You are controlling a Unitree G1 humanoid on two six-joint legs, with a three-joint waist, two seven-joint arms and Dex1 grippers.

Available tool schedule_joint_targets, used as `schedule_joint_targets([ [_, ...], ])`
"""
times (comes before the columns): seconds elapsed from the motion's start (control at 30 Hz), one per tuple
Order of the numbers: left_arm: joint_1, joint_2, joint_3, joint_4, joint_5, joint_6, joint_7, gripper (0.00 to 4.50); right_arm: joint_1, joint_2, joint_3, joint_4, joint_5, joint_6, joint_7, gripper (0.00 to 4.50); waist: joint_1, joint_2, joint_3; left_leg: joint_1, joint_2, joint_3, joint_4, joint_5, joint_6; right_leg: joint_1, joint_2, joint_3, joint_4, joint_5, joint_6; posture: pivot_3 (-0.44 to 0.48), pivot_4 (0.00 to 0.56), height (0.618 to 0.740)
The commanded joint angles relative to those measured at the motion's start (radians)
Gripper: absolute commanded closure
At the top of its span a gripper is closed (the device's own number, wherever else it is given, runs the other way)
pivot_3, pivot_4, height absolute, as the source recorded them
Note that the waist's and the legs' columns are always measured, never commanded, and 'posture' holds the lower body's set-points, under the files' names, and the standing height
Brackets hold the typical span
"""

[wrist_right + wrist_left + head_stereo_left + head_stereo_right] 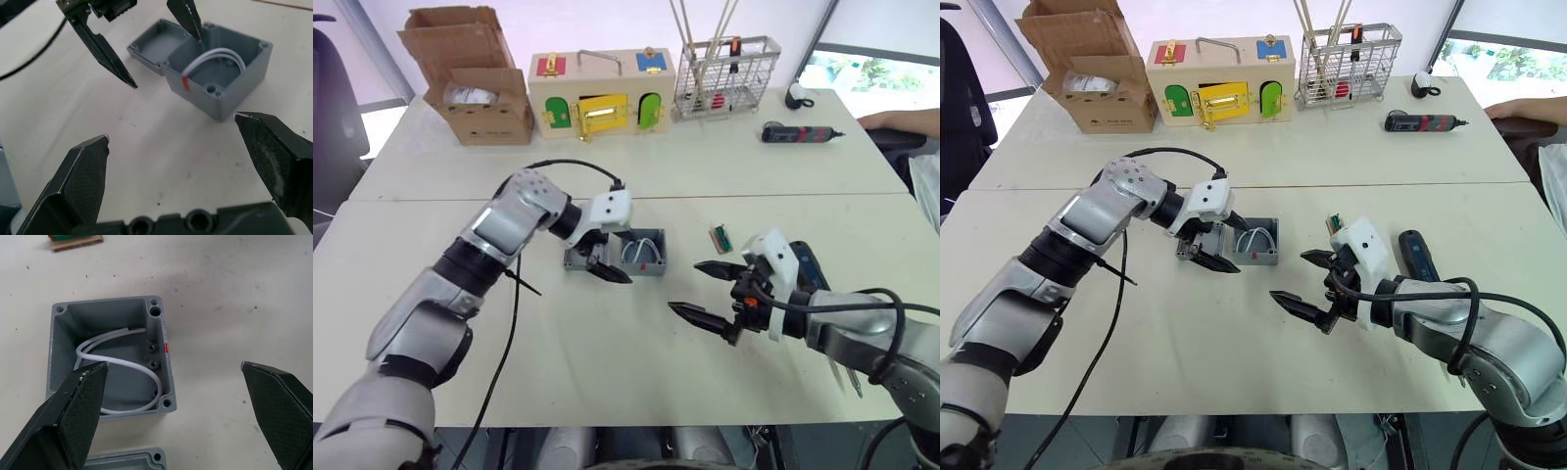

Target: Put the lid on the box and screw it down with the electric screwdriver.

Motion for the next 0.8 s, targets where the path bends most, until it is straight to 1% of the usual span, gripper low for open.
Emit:
schedule_joint_targets([
  [0.03,-0.032,-0.027,-0.009,0.018,0.054,-0.057,-0.021,0.04,0.006,0.014,-0.007,-0.043,-0.023,-0.027,-0.022,0.02,0.006,0.0,0.0,0.0,0.0,0.0,0.001,0.0,0.0,0.0,0.0,0.0,0.0,0.0,0.0,0.0,0.15,0.74],
  [0.17,-0.037,-0.08,-0.006,0.065,0.092,-0.087,-0.014,0.04,0.003,0.038,0.002,-0.049,-0.029,-0.024,-0.047,0.02,0.013,0.0,0.0,0.0,-0.001,0.0,0.002,0.0,0.0,0.001,0.0,0.0,0.001,0.0,0.0,0.0,0.15,0.74],
  [0.37,-0.041,-0.135,-0.012,0.137,0.142,-0.126,-0.02,0.04,0.015,0.057,0.007,-0.064,-0.034,-0.015,-0.075,0.02,0.01,0.0,0.0,0.0,-0.001,0.0,0.002,0.0,0.0,0.0,0.0,0.0,0.001,0.0,0.0,0.0,0.15,0.74],
  [0.5,-0.047,-0.153,-0.023,0.197,0.187,-0.159,-0.018,0.04,0.016,0.066,0.016,-0.069,-0.045,-0.013,-0.09,0.02,0.01,0.0,0.0,0.0,-0.001,0.0,0.002,0.0,0.0,0.0,0.0,0.0,0.001,0.0,0.0,0.0,0.15,0.74],
  [0.6,-0.052,-0.171,-0.013,0.232,0.196,-0.171,-0.019,0.85,0.026,0.071,0.015,-0.074,-0.051,-0.016,-0.101,0.0,0.01,0.0,0.0,0.0,-0.001,0.0,0.002,0.0,0.0,0.0,0.0,0.0,0.002,0.0,0.0,0.0,0.15,0.74],
  [0.7,-0.056,-0.182,-0.006,0.249,0.203,-0.176,-0.021,2.36,0.031,0.074,0.013,-0.075,-0.055,-0.018,-0.105,0.0,0.01,0.0,0.0,0.0,-0.001,0.0,0.002,0.0,0.0,0.0,0.0,0.0,0.002,0.0,0.0,0.0,0.15,0.74],
  [0.73,-0.056,-0.185,-0.006,0.252,0.205,-0.177,-0.022,2.74,0.033,0.074,0.013,-0.075,-0.056,-0.019,-0.106,0.0,0.01,0.0,0.0,0.0,-0.001,0.0,0.002,0.0,0.0,0.0,0.0,0.0,0.002,0.0,0.0,0.0,0.15,0.74],
  [0.77,-0.055,-0.188,-0.007,0.254,0.208,-0.179,-0.022,3.4,0.035,0.074,0.011,-0.076,-0.056,-0.02,-0.106,0.0,0.01,0.0,0.0,0.0,-0.001,0.0,0.002,0.0,0.0,0.0,0.0,0.0,0.002,0.0,0.0,0.0,0.15,0.74],
  [0.8,-0.054,-0.189,-0.006,0.256,0.21,-0.181,-0.023,3.89,0.036,0.075,0.011,-0.076,-0.057,-0.02,-0.106,0.0,0.01,0.0,0.0,0.0,-0.001,0.0,0.002,0.0,0.0,0.0,0.0,0.0,0.002,0.0,0.0,0.0,0.15,0.74],
])
